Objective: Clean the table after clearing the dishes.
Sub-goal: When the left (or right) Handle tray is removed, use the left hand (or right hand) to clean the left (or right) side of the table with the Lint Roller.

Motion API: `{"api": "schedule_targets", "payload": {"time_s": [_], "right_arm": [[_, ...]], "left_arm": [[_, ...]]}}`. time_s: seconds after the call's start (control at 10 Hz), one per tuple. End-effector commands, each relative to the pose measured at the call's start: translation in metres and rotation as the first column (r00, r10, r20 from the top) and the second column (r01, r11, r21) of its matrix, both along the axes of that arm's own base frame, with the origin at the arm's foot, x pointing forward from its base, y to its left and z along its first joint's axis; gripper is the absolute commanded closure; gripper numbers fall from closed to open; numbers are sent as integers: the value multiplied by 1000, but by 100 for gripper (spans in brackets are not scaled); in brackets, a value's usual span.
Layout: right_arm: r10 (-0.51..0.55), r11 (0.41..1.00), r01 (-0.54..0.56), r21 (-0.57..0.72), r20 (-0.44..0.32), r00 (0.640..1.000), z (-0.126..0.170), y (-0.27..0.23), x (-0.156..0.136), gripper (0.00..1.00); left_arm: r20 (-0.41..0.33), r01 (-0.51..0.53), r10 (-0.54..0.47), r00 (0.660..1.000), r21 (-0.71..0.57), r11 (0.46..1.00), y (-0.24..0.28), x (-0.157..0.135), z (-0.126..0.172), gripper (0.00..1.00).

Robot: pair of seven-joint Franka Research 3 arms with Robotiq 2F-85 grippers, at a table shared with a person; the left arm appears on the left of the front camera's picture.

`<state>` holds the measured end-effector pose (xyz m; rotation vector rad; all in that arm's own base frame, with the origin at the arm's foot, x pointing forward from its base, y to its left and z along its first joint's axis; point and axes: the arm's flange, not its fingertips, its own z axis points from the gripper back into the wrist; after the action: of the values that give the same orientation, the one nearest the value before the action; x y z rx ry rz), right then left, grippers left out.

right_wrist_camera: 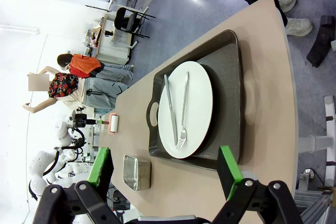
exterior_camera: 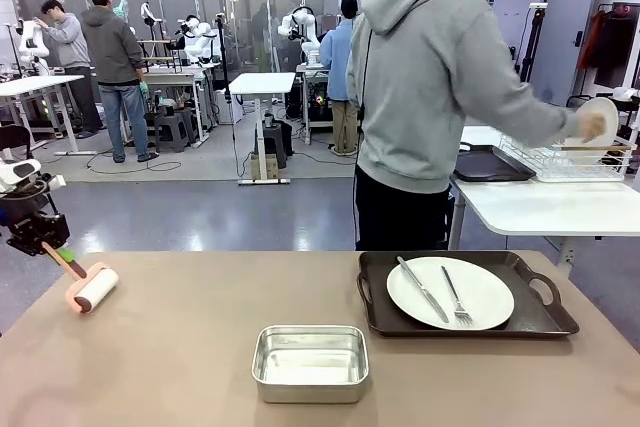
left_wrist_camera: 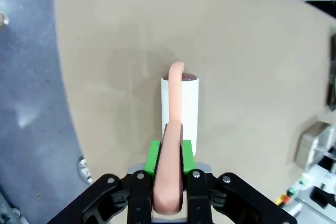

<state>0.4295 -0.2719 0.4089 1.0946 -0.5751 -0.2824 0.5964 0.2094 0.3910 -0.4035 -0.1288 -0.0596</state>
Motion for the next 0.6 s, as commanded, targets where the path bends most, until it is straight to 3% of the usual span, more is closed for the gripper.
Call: {"api": "schedule_targets", "payload": {"time_s": [0.0, 0.5], "right_arm": [[2, 1000, -2, 3, 4, 1000, 2, 2, -2, 0], [2, 1000, -2, 3, 4, 1000, 2, 2, -2, 0]], "left_arm": [[-49, 6, 6, 999, 248, 969, 12, -6, -43, 79], [-21, -44, 53, 998, 314, 948, 5, -15, 6, 79]]}}
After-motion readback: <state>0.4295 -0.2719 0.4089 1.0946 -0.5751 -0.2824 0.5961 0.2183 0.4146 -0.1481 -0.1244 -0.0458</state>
